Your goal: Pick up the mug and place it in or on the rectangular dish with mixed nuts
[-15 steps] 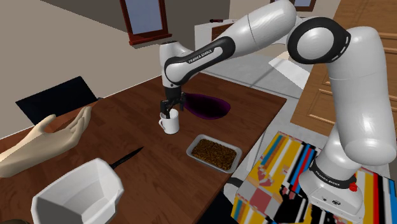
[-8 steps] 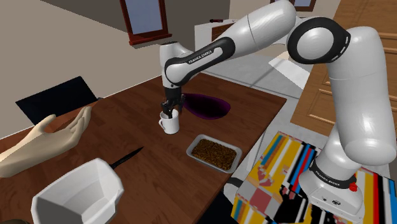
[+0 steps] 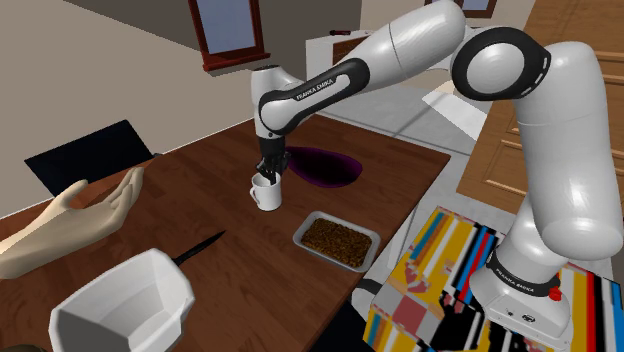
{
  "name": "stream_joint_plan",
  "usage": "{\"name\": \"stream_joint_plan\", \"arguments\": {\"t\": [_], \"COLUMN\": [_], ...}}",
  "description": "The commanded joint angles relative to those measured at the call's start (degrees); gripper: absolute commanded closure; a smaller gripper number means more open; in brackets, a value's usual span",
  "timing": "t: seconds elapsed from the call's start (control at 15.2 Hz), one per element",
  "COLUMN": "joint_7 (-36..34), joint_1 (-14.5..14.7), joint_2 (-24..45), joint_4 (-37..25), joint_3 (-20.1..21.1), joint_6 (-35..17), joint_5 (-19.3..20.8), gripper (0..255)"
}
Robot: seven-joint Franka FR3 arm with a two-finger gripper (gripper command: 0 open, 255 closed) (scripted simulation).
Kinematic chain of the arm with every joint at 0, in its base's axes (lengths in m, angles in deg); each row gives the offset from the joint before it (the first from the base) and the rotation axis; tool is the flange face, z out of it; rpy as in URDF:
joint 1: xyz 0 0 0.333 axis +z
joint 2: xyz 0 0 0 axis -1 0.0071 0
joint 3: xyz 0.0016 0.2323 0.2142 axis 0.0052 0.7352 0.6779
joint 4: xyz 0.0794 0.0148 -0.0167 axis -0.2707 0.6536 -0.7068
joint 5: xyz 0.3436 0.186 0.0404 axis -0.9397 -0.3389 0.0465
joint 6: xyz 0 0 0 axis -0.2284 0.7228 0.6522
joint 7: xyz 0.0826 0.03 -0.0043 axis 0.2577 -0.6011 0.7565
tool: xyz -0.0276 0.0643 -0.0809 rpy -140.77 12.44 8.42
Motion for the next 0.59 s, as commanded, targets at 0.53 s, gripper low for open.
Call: {"name": "stream_joint_plan", "arguments": {"t": [0.53], "joint_7": [-0.1], "joint_1": [-0.1], "joint_2": [-2.2], "joint_4": [-3.0], "joint_3": [0.2], "joint_6": [5.1], "joint_5": [-0.3], "gripper": [255]}}
